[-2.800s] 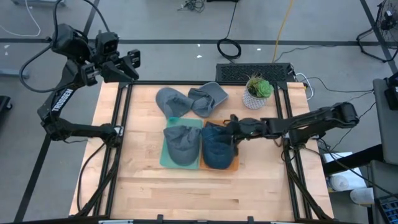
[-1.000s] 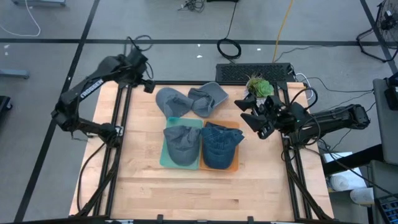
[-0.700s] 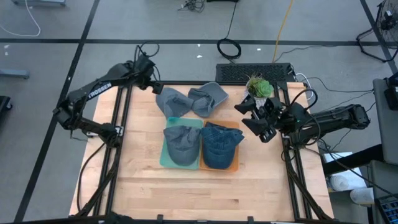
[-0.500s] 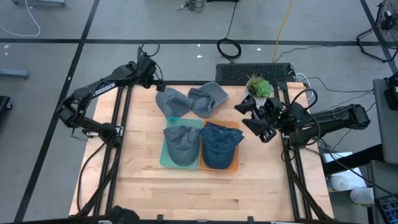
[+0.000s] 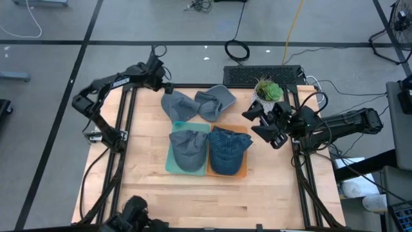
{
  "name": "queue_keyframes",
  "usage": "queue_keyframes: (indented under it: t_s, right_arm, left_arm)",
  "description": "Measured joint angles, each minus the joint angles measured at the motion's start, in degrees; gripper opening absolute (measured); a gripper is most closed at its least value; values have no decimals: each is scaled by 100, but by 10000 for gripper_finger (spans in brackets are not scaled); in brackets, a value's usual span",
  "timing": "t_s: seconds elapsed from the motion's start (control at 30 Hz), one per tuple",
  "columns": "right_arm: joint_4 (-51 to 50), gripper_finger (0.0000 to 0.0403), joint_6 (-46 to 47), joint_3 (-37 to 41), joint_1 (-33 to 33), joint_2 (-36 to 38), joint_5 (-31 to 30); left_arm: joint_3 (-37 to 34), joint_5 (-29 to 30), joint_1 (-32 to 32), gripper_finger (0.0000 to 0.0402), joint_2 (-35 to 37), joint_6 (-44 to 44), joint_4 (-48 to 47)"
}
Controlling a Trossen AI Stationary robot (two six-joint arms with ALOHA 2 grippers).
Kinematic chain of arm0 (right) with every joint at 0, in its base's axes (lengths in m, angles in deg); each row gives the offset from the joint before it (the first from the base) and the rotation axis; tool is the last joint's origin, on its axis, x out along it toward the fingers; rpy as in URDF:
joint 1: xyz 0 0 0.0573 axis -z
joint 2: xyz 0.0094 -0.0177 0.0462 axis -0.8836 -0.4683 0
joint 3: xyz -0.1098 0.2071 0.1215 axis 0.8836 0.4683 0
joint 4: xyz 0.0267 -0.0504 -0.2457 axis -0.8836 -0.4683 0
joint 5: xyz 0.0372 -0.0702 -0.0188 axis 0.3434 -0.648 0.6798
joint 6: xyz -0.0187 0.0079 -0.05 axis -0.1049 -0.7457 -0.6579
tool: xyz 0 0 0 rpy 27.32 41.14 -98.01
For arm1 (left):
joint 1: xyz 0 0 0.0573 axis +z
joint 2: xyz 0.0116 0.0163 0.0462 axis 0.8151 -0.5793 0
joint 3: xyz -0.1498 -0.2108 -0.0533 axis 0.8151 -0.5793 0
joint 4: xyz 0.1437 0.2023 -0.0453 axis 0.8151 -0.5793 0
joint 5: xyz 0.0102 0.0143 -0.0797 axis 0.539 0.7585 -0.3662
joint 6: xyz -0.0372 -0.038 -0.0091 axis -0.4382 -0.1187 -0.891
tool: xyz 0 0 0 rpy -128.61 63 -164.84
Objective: Pick & Place hat
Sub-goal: Put the left gray cap into the blue bin
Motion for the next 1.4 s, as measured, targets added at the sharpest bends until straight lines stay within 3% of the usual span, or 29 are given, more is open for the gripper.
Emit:
queue_keyframes:
  t_s: [0.27,0.4,0.7,0.93,1.1,1.4]
  right_arm:
    - [-202,281,129,0,1,0,2]
    - [-253,281,-1,0,9,0,-1]
    - [-269,281,-15,0,11,0,-2]
    - [-262,281,5,0,11,0,-3]
    - [-257,281,-3,0,11,0,-19]
    - [-115,281,-143,0,11,0,-57]
  left_arm:
    - [0,-1437,875,329,-201,383,273]
    - [0,-1659,1045,327,-324,508,297]
    - [0,-2198,952,329,-886,645,270]
    - [0,-3623,713,306,-1195,873,304]
    - [2,-3704,586,239,-1191,826,217]
    - [4,-3732,509,33,-1183,638,95]
